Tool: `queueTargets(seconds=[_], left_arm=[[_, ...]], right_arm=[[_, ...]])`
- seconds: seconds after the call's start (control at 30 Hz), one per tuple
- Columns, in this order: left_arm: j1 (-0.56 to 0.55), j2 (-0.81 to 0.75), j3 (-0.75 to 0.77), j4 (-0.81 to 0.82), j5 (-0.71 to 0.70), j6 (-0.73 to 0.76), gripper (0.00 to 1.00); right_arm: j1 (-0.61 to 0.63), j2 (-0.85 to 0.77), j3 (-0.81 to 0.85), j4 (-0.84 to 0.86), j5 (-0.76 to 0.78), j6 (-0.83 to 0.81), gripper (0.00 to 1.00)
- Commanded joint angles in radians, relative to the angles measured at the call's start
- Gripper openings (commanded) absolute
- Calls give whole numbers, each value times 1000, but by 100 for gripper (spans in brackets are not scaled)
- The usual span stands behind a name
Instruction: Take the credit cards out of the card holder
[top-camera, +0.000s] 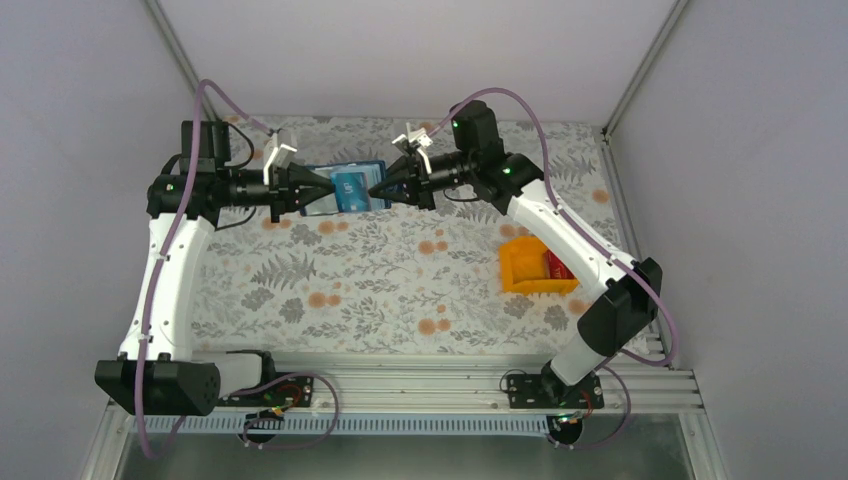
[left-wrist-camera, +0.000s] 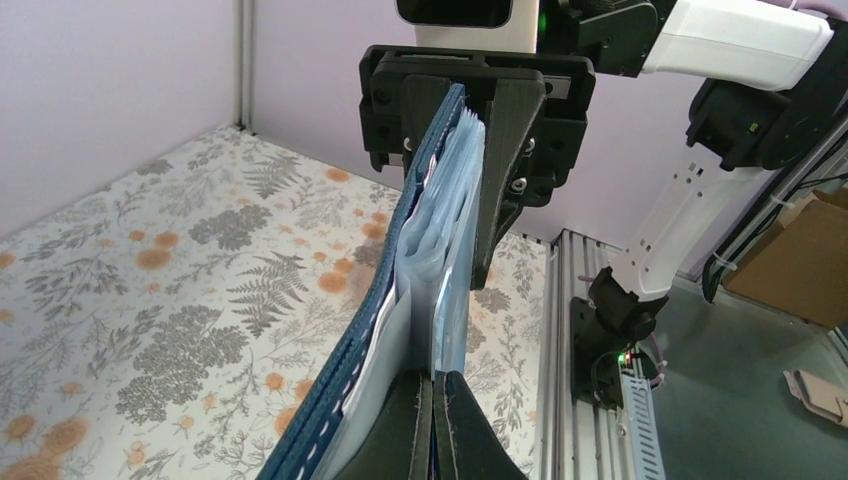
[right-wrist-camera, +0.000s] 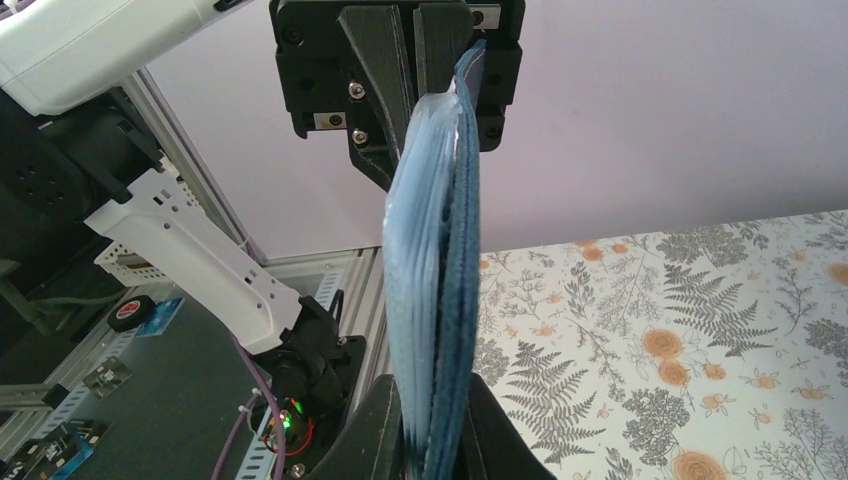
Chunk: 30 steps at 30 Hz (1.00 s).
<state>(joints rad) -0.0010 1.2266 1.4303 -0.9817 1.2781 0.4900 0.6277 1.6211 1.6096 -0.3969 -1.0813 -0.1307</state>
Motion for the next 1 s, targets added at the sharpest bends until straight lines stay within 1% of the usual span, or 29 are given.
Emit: queueTargets(seconds=[0.0, 0.5, 0.7, 0.87, 0.97], left_arm=[[21, -16, 24, -15, -5, 39, 2], [42, -16, 18, -53, 3, 102, 2], [38, -16, -7, -17, 23, 65, 2], [14, -17, -35, 28, 22, 22, 3], [-1, -15, -49, 50, 16, -1, 6]], right_arm=[[-13, -41, -3, -27, -25, -30, 4], [-21, -46, -4, -54, -40, -55, 4], [-22, -36, 3, -47, -63, -41, 4], [-21, -32, 6, -47, -73, -40, 4], [-20, -30, 12, -55, -79, -44, 4]])
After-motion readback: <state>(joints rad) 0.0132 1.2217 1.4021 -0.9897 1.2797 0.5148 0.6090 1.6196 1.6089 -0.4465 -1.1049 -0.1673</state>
